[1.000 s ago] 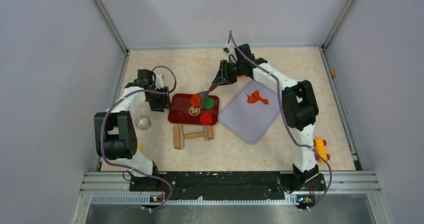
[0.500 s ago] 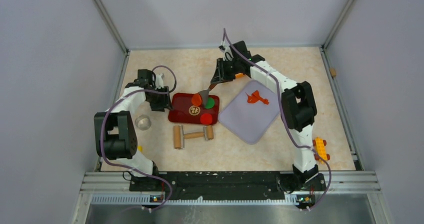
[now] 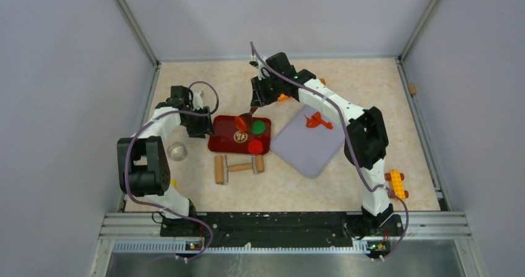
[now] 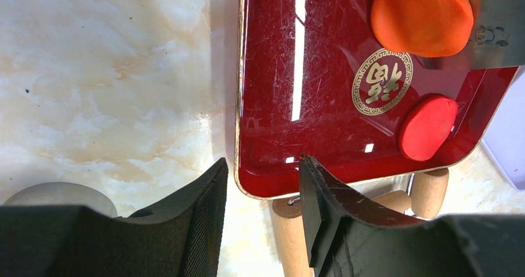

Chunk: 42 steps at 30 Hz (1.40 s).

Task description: Roll out the dumpling wrappers from the dough

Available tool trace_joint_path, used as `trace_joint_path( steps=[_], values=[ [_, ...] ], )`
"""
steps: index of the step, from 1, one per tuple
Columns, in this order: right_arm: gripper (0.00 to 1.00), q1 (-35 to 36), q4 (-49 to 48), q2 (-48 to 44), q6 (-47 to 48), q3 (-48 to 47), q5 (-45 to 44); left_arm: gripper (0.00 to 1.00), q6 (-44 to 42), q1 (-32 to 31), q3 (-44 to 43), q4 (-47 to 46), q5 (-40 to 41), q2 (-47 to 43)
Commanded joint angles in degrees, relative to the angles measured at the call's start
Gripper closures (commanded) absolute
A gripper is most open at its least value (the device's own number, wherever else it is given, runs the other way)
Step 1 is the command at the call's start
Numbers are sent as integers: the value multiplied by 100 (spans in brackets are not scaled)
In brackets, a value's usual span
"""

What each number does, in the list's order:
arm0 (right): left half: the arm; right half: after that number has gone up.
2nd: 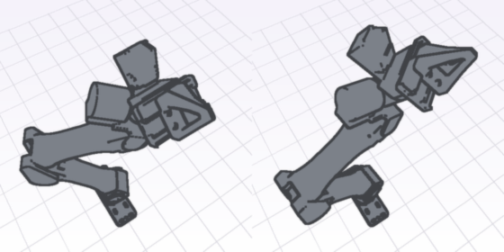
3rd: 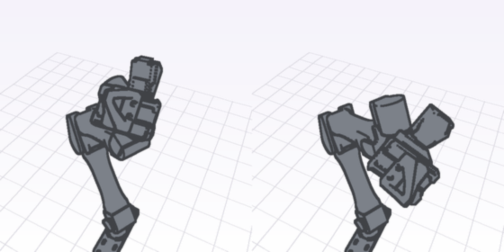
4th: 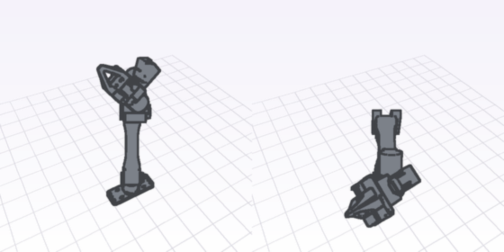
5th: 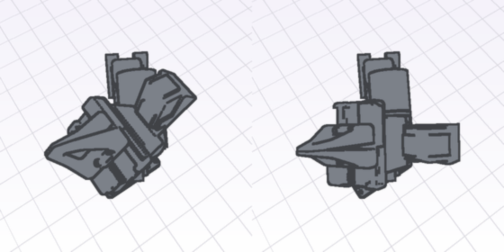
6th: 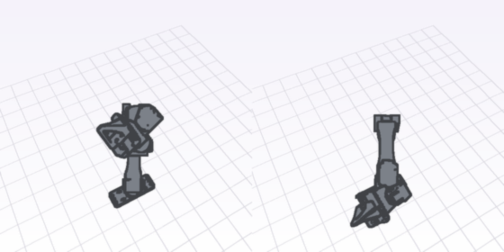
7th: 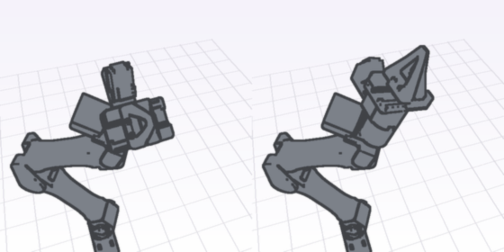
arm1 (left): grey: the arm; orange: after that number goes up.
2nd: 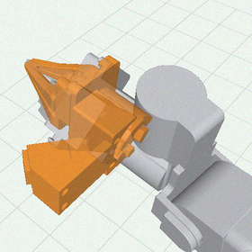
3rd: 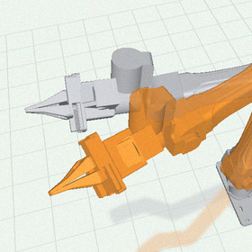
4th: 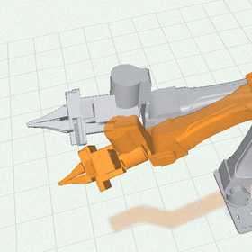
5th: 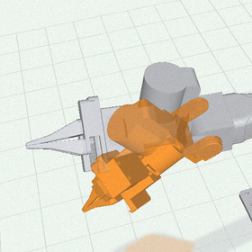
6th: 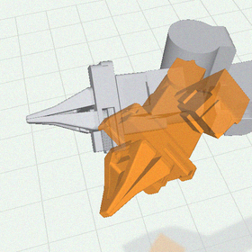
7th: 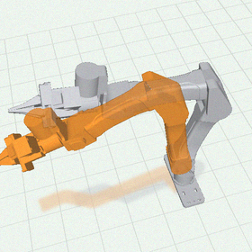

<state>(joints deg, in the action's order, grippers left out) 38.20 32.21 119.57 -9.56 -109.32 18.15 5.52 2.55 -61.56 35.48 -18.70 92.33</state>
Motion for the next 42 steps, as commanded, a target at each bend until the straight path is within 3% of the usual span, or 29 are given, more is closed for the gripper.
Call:
trace_joint_path(
  steps=[1, 13, 29, 42],
  values=[
    [100, 61, -51, -501, 140, -279, -3, 51, 37, 10, -154, -182, -136, 14],
    [100, 65, -274, -554, -374, -230, 808, 51, -9, 16, -101, -189, -73, -10],
    [100, 65, 50, 236, -124, -654, 110, 50, 16, 10, -93, -213, -87, 86],
    [100, 149, 112, 171, 541, -957, -556, 51, -45, 16, -251, -210, -94, 411]
  ],
)
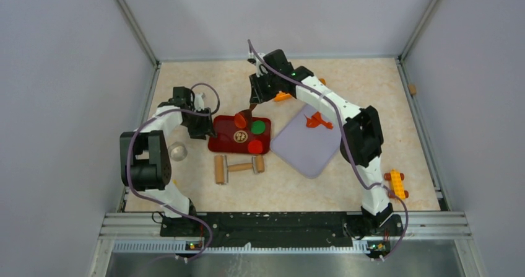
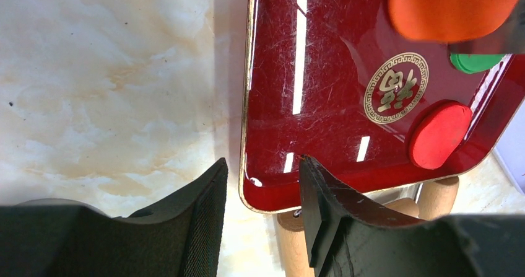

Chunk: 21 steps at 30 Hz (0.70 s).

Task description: Roll out the dumpling wrappers from the dough

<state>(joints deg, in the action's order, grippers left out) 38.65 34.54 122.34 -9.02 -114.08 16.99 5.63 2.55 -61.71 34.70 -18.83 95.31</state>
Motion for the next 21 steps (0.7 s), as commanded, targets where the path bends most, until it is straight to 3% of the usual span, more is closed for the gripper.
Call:
trace_joint_path(
  steps=[1, 8, 21],
  values=[
    [100, 140, -139, -132, 586, -509, -464, 51, -54, 6, -248, -134, -92, 163],
    [100, 526, -123, -318, 1358, -558, -635, 52, -67, 10, -347, -156, -87, 435],
    [100, 637, -42, -933, 965, -389, -176, 53, -109, 10, -420, -123, -1, 542]
  ],
)
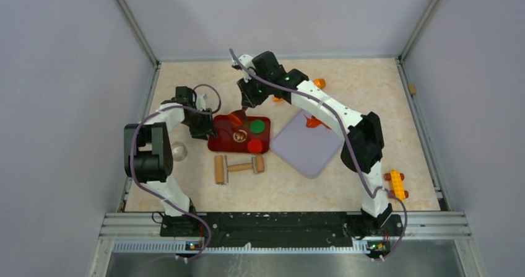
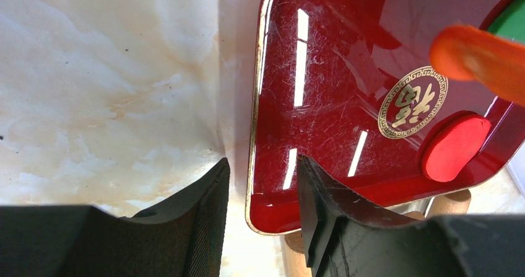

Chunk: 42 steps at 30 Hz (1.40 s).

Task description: Roll out the dumpling wrappers from the dough

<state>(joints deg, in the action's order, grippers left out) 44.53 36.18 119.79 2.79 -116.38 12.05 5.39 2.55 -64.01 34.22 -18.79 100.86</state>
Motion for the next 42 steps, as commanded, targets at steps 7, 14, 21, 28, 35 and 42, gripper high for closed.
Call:
trace_joint_path(
  steps=[7, 14, 21, 28, 35, 42],
  values=[
    [100, 47, -136, -558, -556, 183, 591, 53, -115, 10, -219, -56, 25, -10],
    [100, 38, -126, -204, -763, 63, 465, 60, -132, 15, -274, -86, 12, 99],
    [100, -53, -57, 160, -1147, 68, 35, 75, -120, 16, -226, -173, -132, 229],
    [100, -86, -15, 314, -945, -20, -390, 88, -113, 12, -196, -254, -225, 300],
    [100, 126, -34, 394, -317, -216, -927, 100, -126, 11, -199, -257, -359, 379],
    [100, 354, -144, 260, 213, -313, -1187, 100, -118, 10, -168, -258, -367, 398]
  ],
)
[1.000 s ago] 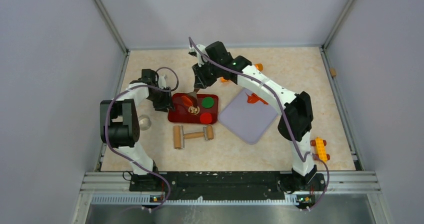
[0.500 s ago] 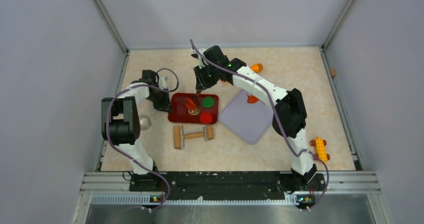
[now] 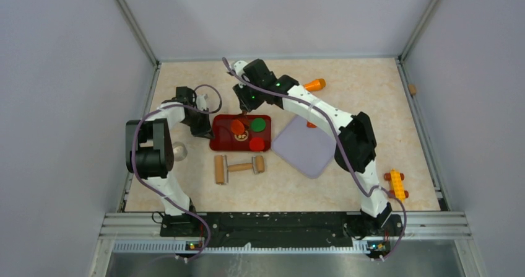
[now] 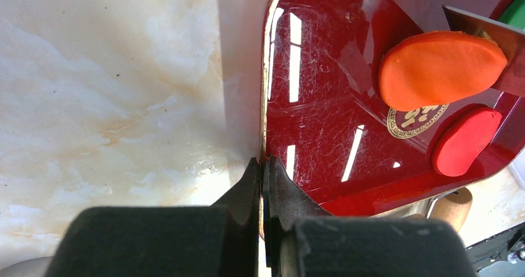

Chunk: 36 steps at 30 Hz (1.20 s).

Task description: Roll out the dumpling wrappers from the dough

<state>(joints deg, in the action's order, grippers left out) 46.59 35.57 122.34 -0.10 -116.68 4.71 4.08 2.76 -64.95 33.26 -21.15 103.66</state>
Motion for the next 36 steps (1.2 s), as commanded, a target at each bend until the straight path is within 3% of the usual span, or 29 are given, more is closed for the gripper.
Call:
trace_joint_path(
  steps=[1, 12, 15, 18, 21, 25, 28, 32, 36],
  values=[
    [100, 164, -102, -18, 535, -325, -453, 100, 13, -13, -74, -161, -124, 120],
    [100, 282, -127, -457, 1125, -1317, -998, 100, -6, -13, -119, -145, -114, 108],
    [100, 245, -145, -846, 1157, -1216, -1047, 90, -20, -14, -169, -93, -86, 18],
    [100, 92, -143, -1380, 1152, -748, -1032, 71, -37, -12, -300, 61, -107, -206],
    [100, -281, -75, -2011, 1142, -49, -820, 58, -112, -12, -446, 124, -326, -586],
    [100, -1178, 135, -2781, 709, 841, 79, 50, -345, -25, -419, -324, -1053, -1260],
    [100, -2092, 180, -3227, 1, 1544, 1049, 48, -707, -176, -82, -1198, -1467, -1988],
    [100, -3275, 119, -3673, -956, 2628, 2400, 43, -1617, -1191, 140, -2057, -1302, -2857],
    [100, -3926, -475, -4106, -1801, 3788, 3800, 40, -2317, -2304, 88, -2659, -1438, -2999]
  ],
)
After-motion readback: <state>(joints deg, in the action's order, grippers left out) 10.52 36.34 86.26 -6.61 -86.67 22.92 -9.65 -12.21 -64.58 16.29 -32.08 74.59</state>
